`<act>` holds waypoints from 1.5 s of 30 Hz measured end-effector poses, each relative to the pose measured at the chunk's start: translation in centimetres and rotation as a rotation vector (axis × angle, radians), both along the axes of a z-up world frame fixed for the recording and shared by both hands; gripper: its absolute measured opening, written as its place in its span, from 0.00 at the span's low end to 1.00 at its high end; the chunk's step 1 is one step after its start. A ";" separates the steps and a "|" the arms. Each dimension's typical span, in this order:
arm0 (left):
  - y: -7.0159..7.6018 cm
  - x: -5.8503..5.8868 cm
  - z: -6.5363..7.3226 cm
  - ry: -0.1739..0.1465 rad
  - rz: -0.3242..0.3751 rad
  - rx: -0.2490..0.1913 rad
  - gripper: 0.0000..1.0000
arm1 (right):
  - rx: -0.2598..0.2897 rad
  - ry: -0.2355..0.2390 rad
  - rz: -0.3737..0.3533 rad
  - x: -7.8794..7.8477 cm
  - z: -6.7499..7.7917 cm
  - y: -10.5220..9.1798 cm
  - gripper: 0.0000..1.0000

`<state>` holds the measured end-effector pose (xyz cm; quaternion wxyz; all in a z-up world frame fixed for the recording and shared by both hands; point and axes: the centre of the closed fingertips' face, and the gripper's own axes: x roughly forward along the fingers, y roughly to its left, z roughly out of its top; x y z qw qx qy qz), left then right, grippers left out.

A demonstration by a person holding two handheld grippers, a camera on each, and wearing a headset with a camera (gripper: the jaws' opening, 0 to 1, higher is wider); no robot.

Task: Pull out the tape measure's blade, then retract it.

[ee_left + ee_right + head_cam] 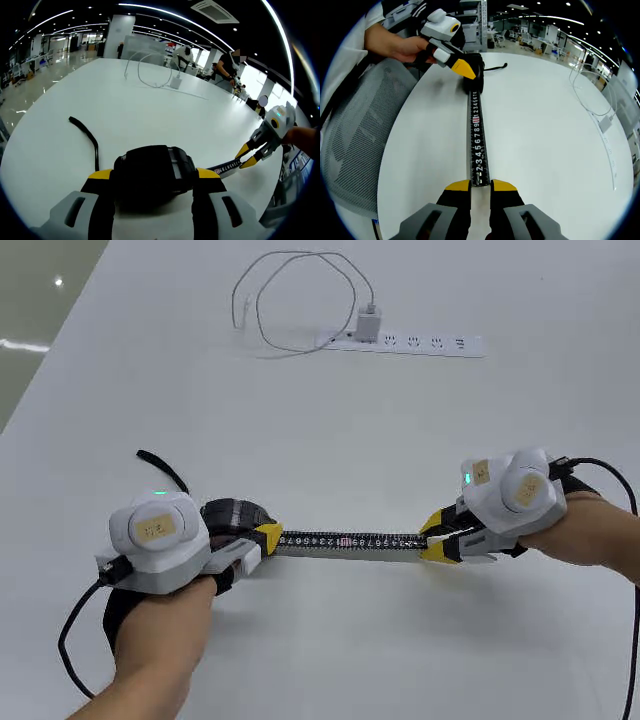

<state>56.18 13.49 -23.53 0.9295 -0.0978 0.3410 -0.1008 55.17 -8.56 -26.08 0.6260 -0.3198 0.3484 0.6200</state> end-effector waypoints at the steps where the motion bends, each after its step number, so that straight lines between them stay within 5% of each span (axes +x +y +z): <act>1: 0.0 0.0 0.0 0.001 -0.001 -0.001 0.58 | 0.002 0.000 0.001 0.0 0.0 0.2 0.09; 45: 0.1 0.1 -0.2 -0.001 -0.007 -0.028 0.58 | 0.070 0.029 0.016 -0.1 0.1 4.9 0.09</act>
